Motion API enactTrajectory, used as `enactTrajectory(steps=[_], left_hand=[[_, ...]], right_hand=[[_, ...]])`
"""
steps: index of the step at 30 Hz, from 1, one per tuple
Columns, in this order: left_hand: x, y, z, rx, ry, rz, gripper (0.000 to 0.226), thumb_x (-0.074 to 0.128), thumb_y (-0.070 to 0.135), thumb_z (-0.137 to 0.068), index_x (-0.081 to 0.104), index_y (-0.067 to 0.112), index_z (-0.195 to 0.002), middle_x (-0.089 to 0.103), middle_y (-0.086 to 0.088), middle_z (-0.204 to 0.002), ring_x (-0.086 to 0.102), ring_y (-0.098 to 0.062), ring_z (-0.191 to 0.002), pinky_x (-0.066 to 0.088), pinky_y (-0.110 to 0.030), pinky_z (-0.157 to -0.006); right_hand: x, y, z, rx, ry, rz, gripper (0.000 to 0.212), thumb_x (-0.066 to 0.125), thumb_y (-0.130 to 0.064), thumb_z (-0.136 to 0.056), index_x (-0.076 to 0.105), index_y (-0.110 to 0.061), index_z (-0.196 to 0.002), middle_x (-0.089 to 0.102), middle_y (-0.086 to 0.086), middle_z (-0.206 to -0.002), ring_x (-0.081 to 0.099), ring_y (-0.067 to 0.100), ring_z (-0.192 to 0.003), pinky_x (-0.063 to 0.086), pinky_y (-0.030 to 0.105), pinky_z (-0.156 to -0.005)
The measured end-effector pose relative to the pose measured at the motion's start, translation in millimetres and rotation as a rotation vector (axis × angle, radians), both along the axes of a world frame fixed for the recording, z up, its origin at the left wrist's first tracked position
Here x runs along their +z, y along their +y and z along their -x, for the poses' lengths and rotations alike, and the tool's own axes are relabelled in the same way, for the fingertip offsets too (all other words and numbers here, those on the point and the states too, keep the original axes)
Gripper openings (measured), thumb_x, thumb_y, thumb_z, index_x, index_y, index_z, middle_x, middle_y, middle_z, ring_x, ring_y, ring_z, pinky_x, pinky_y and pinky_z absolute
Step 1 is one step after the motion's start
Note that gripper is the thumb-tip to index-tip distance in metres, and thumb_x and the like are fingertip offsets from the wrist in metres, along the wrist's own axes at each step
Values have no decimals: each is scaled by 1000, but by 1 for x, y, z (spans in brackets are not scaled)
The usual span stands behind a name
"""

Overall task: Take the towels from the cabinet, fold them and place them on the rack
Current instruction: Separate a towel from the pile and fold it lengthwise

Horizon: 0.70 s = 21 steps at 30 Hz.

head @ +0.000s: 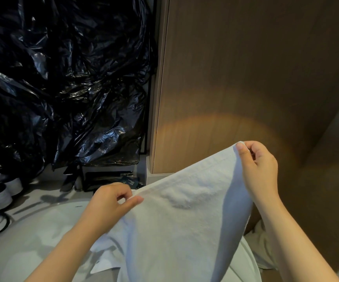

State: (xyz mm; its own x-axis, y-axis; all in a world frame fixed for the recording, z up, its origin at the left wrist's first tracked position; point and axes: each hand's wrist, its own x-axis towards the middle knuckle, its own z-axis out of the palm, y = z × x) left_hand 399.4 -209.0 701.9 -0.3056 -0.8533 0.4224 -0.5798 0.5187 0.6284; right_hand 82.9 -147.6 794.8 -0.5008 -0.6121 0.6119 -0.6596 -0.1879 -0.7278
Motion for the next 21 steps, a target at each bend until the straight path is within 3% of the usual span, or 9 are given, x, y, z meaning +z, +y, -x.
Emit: enactTrajectory(steps=[3,8,13,17,21], left_hand=[[-4,-1,-5,-8,-42,-17,25,74,25,-83,57,36,-68,58,16,-68,53,2,-73,36,-13,-58],[-9,2,-8,42,-27,-46,18,57,37,-93,55,34,-76,60,13,-68,56,-4,-66,43,-24,-58],[-6,5,-13,45,124,-242,13,78,35,-77,70,27,-71,65,-1,-67,55,-13,-56,45,-26,-52],[4,8,-16,-50,99,-301,14,82,22,-74,72,31,-72,69,0,-73,62,-17,-64,51,-31,-58],[12,8,-17,-94,-4,-329,19,85,19,-71,73,33,-65,67,4,-66,53,-3,-52,43,-21,-53]], right_hand=[[-7,-2,3,-15,-4,-7,20,52,-34,-99,63,-19,-91,58,-12,-78,55,-9,-75,38,1,-57],[-20,-7,10,-12,-31,-30,20,52,-33,-100,62,-19,-91,59,-12,-78,55,-10,-75,38,12,-62],[-38,-10,22,-22,-64,-57,22,52,-34,-99,63,-18,-90,59,-10,-77,57,5,-74,40,19,-63],[-42,-12,32,-43,-81,-52,24,52,-35,-99,64,-16,-92,60,-9,-78,57,8,-75,41,20,-64],[-40,-14,36,-44,-96,-46,24,52,-35,-99,64,-16,-92,61,-8,-80,57,8,-77,41,20,-65]])
